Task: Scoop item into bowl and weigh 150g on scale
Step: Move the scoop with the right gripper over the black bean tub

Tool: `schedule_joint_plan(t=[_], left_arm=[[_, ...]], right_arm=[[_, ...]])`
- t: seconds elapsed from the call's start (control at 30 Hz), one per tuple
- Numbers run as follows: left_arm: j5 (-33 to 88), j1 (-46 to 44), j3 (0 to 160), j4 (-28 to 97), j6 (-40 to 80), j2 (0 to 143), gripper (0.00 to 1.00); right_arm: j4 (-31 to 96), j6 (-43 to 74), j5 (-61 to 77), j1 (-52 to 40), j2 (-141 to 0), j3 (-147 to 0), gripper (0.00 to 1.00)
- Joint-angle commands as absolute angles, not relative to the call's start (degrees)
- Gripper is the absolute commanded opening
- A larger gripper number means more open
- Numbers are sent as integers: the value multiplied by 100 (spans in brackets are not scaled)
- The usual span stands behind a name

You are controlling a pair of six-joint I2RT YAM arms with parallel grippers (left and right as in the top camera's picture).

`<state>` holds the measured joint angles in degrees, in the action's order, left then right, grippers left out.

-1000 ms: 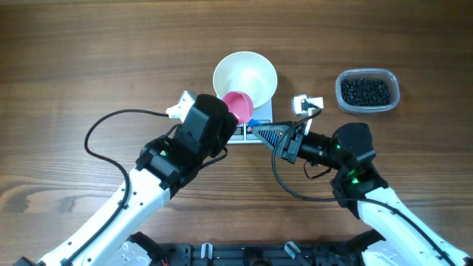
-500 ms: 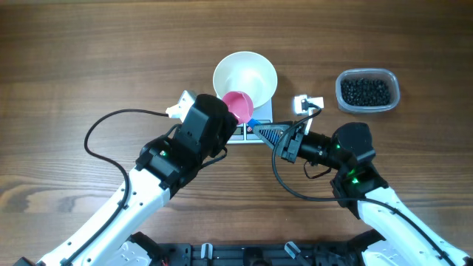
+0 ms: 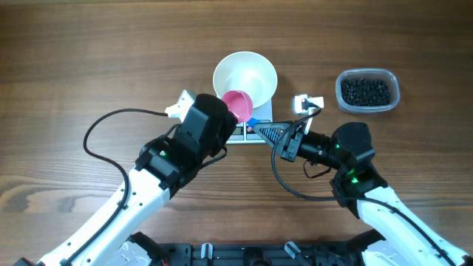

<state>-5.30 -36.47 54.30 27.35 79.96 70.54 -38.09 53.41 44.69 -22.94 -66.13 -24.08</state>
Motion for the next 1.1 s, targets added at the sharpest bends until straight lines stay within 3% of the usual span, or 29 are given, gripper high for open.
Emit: schedule_joint_plan(t=[0.0, 0.2, 0.33, 0.43, 0.63, 1.07], left_arm=[[-589, -3653, 5428, 2808, 7824, 7105, 6], [-591, -3651, 5428, 2803, 7824, 7105, 49], [-591, -3651, 5428, 2801, 7824, 7087, 67], [-611, -3634, 5430, 2755, 7824, 6997, 75], [-633, -3343, 5430, 2744, 7378, 6563, 79], [-635, -3079, 5430, 2762, 5417, 5883, 100]], right_arm=[[-4150, 5271, 4696, -2324, -6543, -2517, 4], [-4191, 4945, 4668, -2320, -6543, -2517, 5], [-4139, 4781, 4571, -2318, -6543, -2519, 5], [-3852, 4521, 4340, -2318, -6543, -2519, 4], [-3225, 3942, 3907, -2318, -6536, -2609, 4], [607, 2390, 3127, -2314, -6484, -4731, 5]])
